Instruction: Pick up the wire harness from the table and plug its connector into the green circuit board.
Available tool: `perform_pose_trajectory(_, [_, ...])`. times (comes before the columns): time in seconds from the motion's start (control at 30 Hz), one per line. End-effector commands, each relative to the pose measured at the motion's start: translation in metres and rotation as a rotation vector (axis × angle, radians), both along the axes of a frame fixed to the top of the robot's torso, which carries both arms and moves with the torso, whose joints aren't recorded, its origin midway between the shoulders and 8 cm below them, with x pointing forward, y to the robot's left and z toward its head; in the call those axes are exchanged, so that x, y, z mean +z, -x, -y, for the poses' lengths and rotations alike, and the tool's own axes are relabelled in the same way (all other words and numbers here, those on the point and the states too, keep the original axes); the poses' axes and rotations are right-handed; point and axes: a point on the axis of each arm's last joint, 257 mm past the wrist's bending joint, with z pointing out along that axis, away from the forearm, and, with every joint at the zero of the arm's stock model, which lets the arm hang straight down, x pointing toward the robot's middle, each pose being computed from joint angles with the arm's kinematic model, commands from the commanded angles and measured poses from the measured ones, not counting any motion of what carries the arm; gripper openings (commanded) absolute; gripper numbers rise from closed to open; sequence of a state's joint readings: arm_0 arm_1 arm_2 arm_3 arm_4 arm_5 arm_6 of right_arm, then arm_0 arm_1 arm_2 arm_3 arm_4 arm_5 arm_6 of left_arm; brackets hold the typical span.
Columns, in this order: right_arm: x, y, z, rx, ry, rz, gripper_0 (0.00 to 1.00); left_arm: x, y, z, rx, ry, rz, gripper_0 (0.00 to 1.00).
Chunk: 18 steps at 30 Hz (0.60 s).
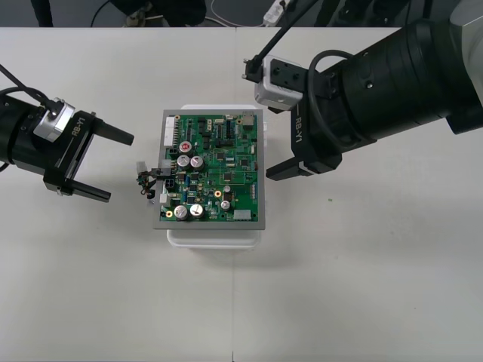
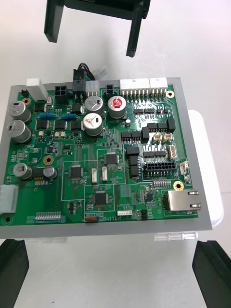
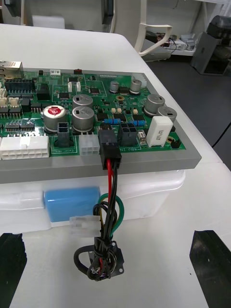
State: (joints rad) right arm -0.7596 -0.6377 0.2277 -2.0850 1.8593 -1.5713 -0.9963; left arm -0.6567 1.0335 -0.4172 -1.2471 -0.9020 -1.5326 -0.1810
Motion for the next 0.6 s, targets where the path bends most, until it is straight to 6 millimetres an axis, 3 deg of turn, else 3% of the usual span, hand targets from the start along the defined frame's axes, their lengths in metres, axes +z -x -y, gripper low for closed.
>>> perform_pose_trajectory(0.03, [0.002, 0.001, 0.035, 0.002, 0.027, 0.013, 1.00, 0.029, 0.002, -0.007, -0.035, -0.033, 0.060, 1.00])
perform_pose_trajectory(0.3, [0.004, 0.000, 0.066, 0.090, 0.075, 0.113, 1.00, 0.034, -0.003, -0.006, -0.016, -0.047, 0.074, 1.00])
perform_pose_trajectory(0.6, [0.005, -0.009, 0.087, 0.138, 0.065, 0.163, 1.00, 0.052, -0.007, 0.002, 0.061, -0.019, 0.057, 1.00])
